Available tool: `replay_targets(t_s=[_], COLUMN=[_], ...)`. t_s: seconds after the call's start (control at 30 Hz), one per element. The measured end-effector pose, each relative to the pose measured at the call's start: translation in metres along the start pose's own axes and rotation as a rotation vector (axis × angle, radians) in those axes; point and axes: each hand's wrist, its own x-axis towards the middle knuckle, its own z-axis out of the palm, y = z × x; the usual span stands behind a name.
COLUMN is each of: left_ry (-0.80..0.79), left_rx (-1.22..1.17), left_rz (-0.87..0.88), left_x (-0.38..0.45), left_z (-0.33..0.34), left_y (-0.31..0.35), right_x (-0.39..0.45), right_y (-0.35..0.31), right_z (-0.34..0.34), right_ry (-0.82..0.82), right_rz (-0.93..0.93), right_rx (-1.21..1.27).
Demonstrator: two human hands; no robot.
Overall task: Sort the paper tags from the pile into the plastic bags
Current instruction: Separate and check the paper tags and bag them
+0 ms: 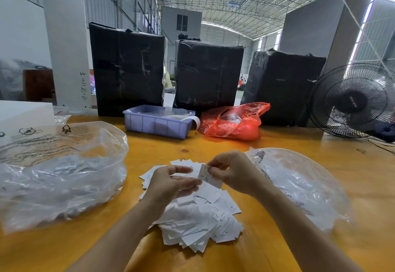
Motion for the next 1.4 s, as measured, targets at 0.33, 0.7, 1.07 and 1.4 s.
replay_targets(t_s=[0.33,0.7,1.07,1.4], left_ry=[-0.006,-0.023,-0.014,-0.036], left_rx=[-0.008,0.054,0.12,0.079], left_rz=[-0.02,-0.026,-0.01,-0.012], left_x=[-0.0002,0.002,0.0009,-0.0006], left_z=[0.0005,-0.0001,0.0009,0.0014], left_y=[0.0002,-0.0027,-0.0039,-0.0021], right_x=[0.0013,0.0002,-0.0004,0.0011], right_y=[0.0048,0.0025,0.0049,0.0046], right_z=[-0.0064,-0.0025,-0.0027,-0.0069], right_ry=[-0.013,-0.094,-0.195,-0.054], right_rz=[0.008,-0.001,0.038,0.003], right_rx=[0.003,-0.036,-0.046,-0.038])
